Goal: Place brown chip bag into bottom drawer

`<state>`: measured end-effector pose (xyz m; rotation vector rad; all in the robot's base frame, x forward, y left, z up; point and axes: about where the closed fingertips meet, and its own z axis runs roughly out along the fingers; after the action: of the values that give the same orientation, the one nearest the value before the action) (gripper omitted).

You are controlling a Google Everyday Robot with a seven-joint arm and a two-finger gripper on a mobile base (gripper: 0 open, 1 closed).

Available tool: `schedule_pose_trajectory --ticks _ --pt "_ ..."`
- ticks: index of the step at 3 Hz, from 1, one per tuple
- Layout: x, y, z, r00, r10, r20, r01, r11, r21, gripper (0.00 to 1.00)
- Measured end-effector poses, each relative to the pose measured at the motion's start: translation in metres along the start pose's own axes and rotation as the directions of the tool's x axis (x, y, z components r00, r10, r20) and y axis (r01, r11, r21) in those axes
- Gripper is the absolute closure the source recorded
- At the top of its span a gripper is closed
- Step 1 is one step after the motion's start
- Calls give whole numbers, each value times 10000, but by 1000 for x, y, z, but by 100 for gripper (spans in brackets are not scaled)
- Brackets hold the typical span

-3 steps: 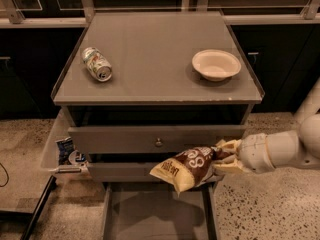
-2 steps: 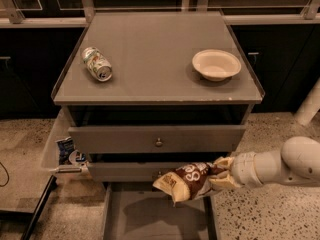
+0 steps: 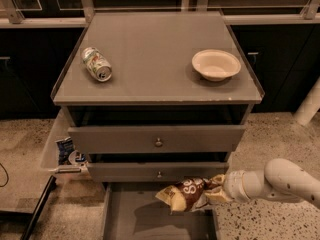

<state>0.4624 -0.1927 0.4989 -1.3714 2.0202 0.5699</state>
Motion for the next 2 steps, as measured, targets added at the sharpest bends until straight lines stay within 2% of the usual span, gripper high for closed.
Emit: schedule_pose_trajectory --ticks 1,2 --pt "0 0 0 10000 0 0 0 10000 0 100" --pt "17 -4 24 9994 246 -262 -242 9996 136 100"
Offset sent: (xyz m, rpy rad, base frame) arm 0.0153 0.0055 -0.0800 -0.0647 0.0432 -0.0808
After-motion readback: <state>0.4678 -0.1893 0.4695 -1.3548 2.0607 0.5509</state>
